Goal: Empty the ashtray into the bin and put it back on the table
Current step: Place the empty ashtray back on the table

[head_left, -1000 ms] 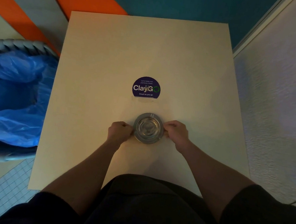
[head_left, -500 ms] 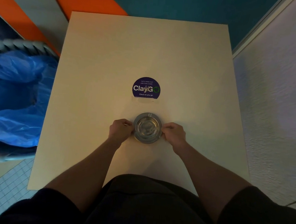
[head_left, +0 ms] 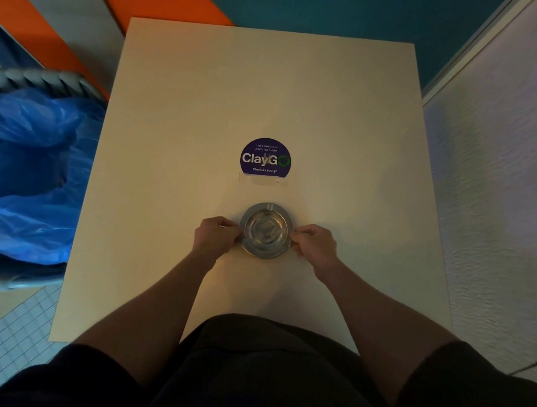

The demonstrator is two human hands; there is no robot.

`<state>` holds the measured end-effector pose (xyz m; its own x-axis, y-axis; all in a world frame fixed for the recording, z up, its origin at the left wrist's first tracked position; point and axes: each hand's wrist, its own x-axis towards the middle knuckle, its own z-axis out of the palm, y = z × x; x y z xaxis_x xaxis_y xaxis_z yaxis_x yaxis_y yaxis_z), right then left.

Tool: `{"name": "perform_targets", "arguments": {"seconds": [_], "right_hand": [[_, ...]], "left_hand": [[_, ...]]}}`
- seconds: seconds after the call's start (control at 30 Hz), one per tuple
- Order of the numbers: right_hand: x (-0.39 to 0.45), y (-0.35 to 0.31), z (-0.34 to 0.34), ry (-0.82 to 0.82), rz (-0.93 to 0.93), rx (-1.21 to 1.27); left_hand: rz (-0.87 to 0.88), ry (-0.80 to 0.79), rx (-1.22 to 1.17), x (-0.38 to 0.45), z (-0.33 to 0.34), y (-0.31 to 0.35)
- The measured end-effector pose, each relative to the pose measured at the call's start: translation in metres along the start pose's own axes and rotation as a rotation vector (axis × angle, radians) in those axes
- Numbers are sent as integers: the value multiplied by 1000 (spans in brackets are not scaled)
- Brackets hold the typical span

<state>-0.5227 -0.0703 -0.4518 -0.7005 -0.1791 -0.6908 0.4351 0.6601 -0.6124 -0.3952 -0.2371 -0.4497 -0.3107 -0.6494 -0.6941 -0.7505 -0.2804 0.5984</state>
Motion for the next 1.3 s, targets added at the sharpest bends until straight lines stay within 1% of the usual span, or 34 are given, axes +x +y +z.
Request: {"name": "perform_targets", "arguments": {"seconds": [0.17, 0.53, 0.77, 1.3], "right_hand": [[-1, 2, 2, -4, -3, -45], [10, -12, 4, -10, 7, 19], [34, -39, 10, -22, -12, 44], [98, -117, 17, -2, -66, 77]], "left_hand": [[15, -7, 24, 0, 2, 0], [7, 13, -24, 11, 1, 10], [-1, 33, -83, 35, -1, 34], [53, 84, -125, 98, 0, 110]]}}
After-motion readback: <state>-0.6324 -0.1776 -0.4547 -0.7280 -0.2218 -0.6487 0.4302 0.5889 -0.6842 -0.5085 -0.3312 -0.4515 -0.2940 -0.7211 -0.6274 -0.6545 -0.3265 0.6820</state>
